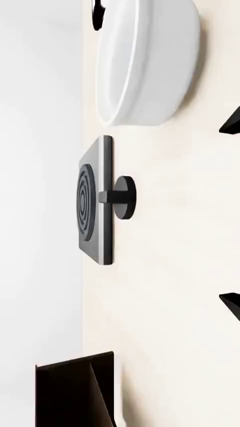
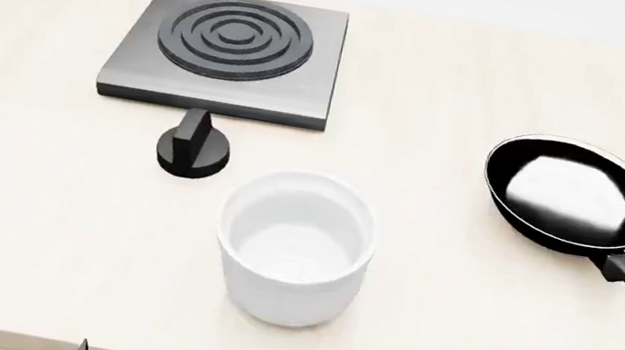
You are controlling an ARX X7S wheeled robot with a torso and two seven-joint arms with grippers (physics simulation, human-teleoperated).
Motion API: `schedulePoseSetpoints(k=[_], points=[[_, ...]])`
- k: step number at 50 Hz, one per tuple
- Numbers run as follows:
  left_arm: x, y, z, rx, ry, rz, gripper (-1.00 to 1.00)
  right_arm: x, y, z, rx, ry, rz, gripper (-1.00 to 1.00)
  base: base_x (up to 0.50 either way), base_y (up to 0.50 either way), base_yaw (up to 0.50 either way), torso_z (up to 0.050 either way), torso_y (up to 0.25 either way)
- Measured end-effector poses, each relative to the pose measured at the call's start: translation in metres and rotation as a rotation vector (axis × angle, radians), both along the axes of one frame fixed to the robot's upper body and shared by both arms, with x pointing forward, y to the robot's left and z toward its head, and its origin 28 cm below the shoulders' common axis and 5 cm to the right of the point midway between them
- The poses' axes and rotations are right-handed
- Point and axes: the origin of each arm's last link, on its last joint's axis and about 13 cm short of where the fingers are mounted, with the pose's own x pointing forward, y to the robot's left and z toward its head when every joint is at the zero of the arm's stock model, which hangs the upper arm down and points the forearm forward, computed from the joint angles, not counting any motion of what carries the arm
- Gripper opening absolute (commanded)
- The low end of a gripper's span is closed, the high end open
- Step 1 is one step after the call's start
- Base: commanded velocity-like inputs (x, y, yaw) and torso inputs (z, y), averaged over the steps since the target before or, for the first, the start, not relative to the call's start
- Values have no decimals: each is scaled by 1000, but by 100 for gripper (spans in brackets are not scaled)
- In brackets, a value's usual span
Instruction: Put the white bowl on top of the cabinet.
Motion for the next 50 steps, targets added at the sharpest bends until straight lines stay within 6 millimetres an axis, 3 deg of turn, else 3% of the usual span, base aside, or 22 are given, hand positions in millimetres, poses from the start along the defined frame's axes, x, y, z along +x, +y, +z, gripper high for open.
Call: schedulePoseSetpoints(k=[20,31,50], points=[[-1,2,7,-1,-3,1,100,2,-3,10,-23,9,-25,100,0,0,0,0,0],[5,7,42,29,-63,30,100,13,-13,56,-48,-29,-87,100,0,0,0,0,0],[35,19,111,-13,-180,129,100,33,-37,140,-106,-146,-190,100,0,0,0,0,0]])
